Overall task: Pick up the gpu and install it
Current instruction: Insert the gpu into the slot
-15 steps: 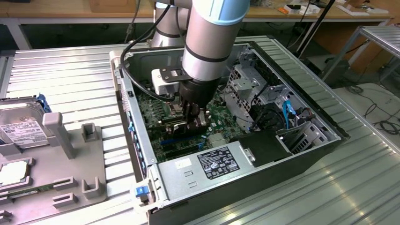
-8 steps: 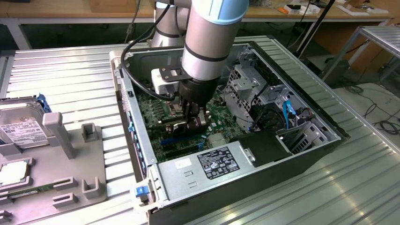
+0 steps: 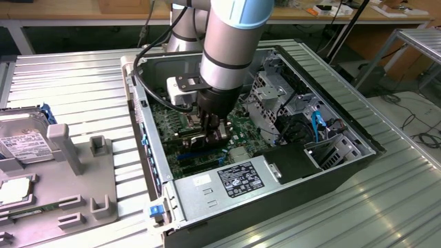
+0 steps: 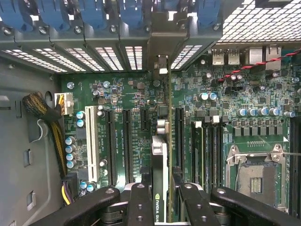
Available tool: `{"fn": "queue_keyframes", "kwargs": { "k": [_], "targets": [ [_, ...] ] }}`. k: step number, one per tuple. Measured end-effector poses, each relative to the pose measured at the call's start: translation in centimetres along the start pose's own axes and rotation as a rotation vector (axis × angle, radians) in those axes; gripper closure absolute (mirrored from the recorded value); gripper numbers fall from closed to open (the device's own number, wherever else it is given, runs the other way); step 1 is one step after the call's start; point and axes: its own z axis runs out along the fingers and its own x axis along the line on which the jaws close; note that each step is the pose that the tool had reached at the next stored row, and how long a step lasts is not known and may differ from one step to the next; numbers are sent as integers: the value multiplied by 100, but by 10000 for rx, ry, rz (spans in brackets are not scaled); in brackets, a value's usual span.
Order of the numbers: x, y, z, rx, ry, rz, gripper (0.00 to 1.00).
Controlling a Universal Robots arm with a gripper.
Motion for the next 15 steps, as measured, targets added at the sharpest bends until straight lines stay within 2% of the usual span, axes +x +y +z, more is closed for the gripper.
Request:
{"fn": "queue_keyframes", "kwargs": {
  "k": [15],
  "targets": [
    [-1, 1, -31, 1, 1, 0, 73]
  ]
}}
